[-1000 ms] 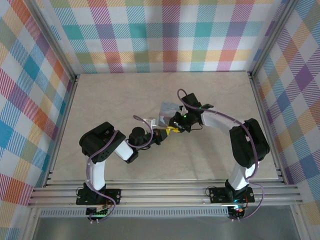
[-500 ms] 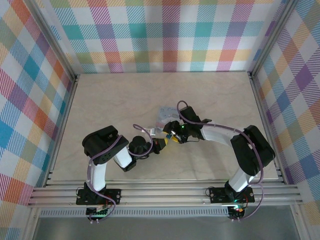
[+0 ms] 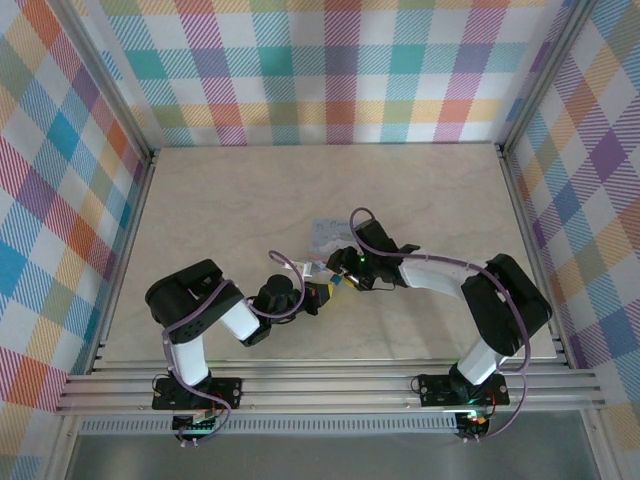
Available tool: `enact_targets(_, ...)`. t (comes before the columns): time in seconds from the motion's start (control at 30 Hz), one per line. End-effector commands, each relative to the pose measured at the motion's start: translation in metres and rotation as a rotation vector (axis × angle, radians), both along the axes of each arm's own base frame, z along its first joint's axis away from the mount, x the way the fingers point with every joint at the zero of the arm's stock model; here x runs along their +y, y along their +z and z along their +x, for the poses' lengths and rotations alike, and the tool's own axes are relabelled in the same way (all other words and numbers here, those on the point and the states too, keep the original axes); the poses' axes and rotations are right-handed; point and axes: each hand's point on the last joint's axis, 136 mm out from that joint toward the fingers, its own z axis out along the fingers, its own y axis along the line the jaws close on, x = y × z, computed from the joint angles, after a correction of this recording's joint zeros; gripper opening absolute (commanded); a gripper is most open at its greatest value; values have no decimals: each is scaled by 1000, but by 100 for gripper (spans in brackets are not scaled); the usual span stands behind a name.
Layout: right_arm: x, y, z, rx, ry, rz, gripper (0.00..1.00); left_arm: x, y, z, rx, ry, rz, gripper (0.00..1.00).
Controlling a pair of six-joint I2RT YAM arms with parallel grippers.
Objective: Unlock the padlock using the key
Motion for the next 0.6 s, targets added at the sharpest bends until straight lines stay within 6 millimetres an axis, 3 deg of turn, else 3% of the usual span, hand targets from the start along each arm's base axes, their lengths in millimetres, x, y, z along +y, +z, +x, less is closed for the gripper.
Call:
enact_targets(0.0, 2, -13, -3, 39, 5, -28, 56, -2, -4, -9, 1, -40, 43, 0)
enact_targets(0.37, -2, -25, -14, 81, 15, -46, 63, -13, 15, -10, 39, -69, -101, 0)
enact_targets(0.57, 1, -29, -16, 94, 21, -21, 51, -13, 22, -7, 72, -75, -162, 0)
